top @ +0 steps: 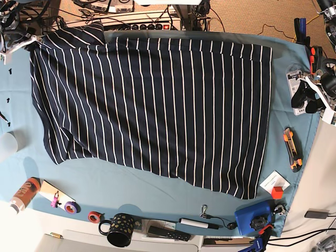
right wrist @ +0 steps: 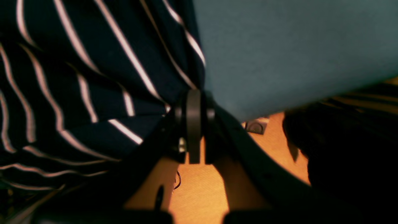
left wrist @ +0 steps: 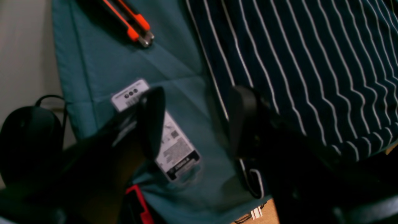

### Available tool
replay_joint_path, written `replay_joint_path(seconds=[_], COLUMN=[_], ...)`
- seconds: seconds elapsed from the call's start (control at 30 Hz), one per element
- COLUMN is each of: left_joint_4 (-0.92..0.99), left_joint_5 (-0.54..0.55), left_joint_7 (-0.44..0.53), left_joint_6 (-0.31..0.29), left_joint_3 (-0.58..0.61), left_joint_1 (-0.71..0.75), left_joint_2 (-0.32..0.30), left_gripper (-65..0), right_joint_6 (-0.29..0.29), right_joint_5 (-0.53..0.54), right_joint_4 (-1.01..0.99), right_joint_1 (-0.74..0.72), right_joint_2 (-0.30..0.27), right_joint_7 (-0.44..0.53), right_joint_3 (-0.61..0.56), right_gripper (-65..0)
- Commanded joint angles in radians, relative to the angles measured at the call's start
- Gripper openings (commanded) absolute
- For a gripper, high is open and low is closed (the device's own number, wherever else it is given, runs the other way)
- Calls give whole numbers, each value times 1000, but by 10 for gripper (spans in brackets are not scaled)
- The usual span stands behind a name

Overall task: Layout the t-shirt on the table in an organized manner, then fold the t-shirt properly
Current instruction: 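Tug the shirt's side edge with the right gripper to straighten it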

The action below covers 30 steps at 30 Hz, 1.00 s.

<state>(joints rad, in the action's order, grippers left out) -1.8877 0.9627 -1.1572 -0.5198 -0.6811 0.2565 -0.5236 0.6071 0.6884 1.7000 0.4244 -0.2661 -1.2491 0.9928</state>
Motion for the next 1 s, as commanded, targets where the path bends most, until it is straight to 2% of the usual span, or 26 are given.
replay_joint_path(seconds=[0.0, 0.03, 0.13, 0.23, 0.3, 0.37, 0.47, 0.6, 0.77, 0.9, 0.97], left_joint_4=[-14, -14, -14, -14, -14, -14, -14, -14, -14, -14, -14], left_joint_5=[18, 18, 18, 18, 18, 18, 19, 18, 18, 18, 18], left_joint_7=[26, 26, 26, 29, 29, 30, 32, 40, 40, 41, 47], left_joint_6=[-1, -1, -1, -1, -1, 0, -1, -1, -1, -1, -1], left_joint_3=[-8, -8, -8, -8, -8, -8, -8, -8, -8, -8, -8], left_joint_1=[-7, -7, -7, -7, -7, -8, -8, -8, -7, -8, -7], left_joint_2=[-19, -19, -19, -20, -20, -20, -19, -19, -19, -19, -15], left_gripper=[-322, -322, -322, -322, -322, -322, -322, -322, -322, -322, -322], right_joint_6=[18, 32, 52, 51, 44, -7, -50, -58, -54, -23, -48], right_joint_5=[23, 29, 29, 29, 34, 25, -62, -113, -114, -172, -224], right_joint_4=[14, 14, 14, 15, 15, 14, -2, -140, -420, -607, -700], right_joint_1=[2, 2, 2, 2, 1, -28, -157, -350, -568, -753, -827], right_joint_2=[-23, -26, -45, -104, -158, -200, -248, -311, -380, -373, -373], right_joint_7=[6, -5, -30, -19, 80, 187, 210, 227, 355, 389, 443], right_joint_3=[8, 8, 8, 11, 11, 10, -16, -153, -415, -601, -679], right_gripper=[-650, -631, -466, -452, -452, -452, -453, -453, -453, -453, -453])
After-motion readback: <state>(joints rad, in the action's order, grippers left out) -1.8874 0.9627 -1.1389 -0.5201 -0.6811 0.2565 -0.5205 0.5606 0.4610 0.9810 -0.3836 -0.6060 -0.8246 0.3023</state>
